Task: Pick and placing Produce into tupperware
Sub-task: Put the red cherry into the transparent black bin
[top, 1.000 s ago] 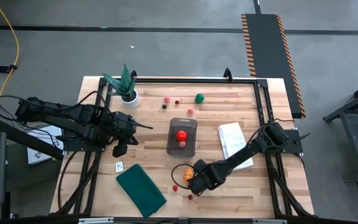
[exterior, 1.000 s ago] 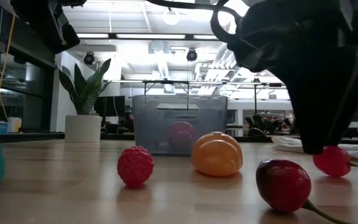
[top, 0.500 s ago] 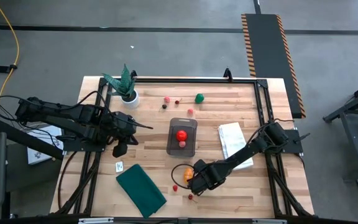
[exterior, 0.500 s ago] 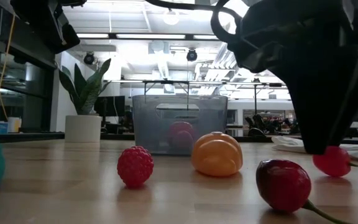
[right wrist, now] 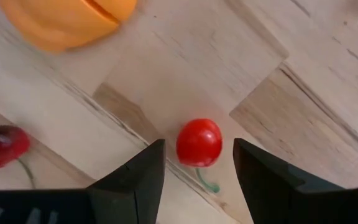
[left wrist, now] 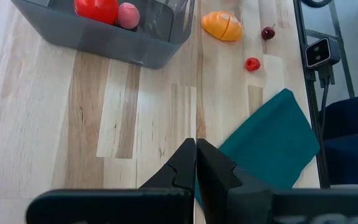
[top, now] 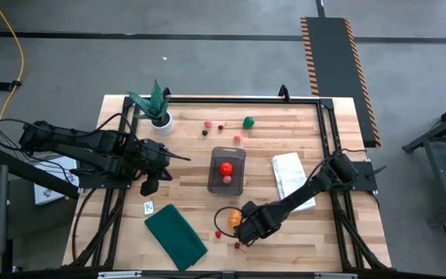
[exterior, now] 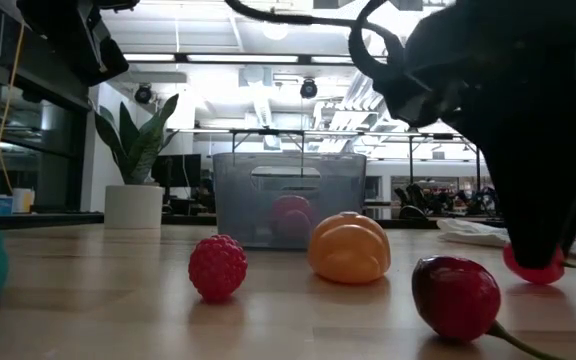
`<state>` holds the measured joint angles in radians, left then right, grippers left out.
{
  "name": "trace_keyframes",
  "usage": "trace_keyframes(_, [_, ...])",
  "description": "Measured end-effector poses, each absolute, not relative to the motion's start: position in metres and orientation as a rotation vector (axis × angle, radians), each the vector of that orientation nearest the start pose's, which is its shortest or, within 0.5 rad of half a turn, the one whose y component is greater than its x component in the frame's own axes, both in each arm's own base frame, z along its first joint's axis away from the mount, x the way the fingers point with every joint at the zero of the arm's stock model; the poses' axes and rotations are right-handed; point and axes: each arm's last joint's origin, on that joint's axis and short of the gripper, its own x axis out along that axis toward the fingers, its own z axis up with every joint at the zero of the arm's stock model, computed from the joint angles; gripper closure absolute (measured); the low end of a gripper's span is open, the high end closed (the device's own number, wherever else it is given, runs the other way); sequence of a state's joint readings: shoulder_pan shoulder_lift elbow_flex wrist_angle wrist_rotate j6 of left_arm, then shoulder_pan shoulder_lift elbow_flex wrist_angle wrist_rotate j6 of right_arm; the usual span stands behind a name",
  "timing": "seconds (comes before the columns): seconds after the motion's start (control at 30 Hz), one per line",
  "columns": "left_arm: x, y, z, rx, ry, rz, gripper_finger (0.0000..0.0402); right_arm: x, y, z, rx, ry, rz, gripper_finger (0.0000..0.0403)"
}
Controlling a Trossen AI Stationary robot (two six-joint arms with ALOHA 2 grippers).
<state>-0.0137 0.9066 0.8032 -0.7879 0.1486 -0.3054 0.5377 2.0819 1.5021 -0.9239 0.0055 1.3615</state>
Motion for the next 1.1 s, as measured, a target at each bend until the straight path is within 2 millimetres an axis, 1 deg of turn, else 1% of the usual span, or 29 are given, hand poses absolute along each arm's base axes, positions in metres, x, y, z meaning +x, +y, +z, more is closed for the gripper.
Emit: trace_keyframes(1.1, [0.1677, -0.0066, 0.2708, -0.360, 0.908, -0.007, 0.0399, 0.3390, 0.2018, 0.1519, 0.675, 1.424, -0.590, 0.0224])
